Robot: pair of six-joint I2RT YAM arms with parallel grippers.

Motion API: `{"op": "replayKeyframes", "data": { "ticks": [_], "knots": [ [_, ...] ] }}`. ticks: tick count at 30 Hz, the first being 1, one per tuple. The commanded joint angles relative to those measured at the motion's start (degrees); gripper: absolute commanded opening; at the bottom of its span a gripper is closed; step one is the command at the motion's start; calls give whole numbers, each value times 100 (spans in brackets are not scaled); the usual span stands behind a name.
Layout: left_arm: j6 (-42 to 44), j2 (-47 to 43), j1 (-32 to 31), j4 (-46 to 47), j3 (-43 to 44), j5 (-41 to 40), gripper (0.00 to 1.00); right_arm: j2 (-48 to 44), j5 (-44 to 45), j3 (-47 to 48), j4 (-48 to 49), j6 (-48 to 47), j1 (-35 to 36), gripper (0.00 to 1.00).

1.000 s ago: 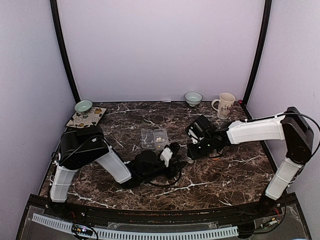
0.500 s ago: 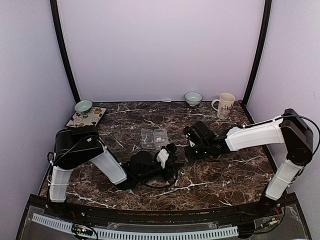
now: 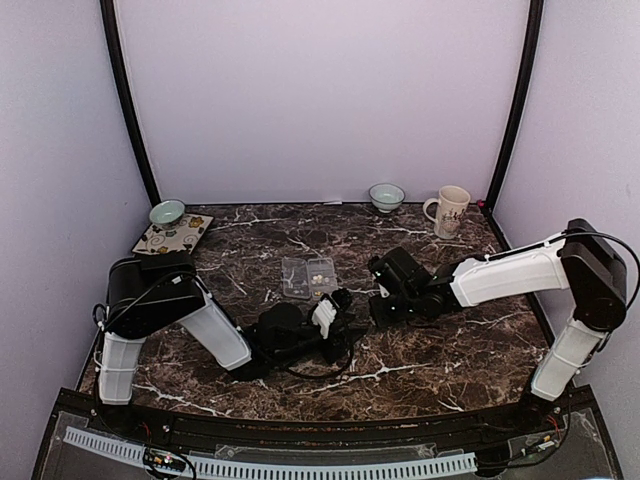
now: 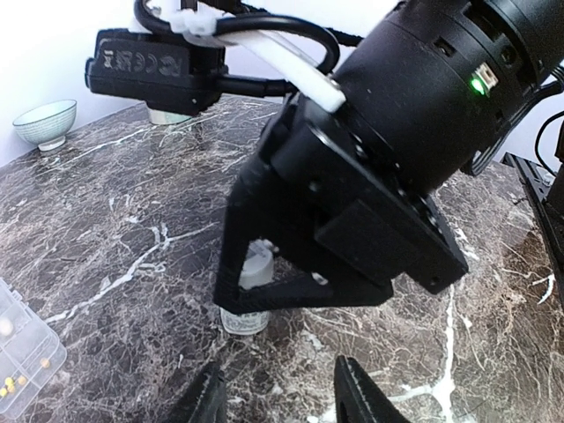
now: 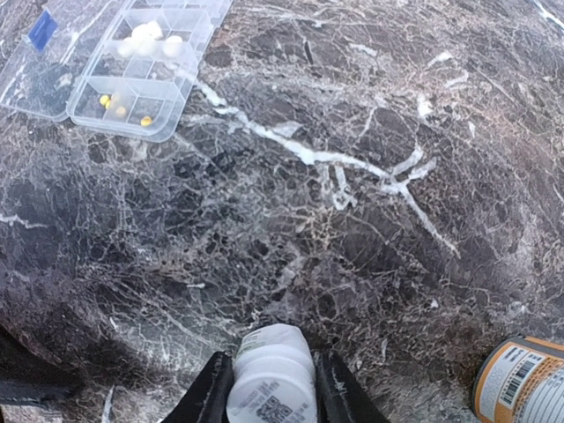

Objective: Sort the pills into containers
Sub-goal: Place the pill bottle at the center of the board.

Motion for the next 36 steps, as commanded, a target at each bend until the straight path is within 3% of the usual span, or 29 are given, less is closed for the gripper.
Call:
{"op": "replayKeyframes", "data": {
  "ticks": [1,23,36],
  "knots": [
    [71,-301,-35,175,-55,20,44,-52,-78,-146,-173,63,72,35],
    [153,-460,-36,49,-18,-92,44,-339,-67,-160,-221,-3,82,47],
    [90,-1068,-133,-679,72,-290,44,-943,-180,-100,-700,-31,125,51]
  ]
}}
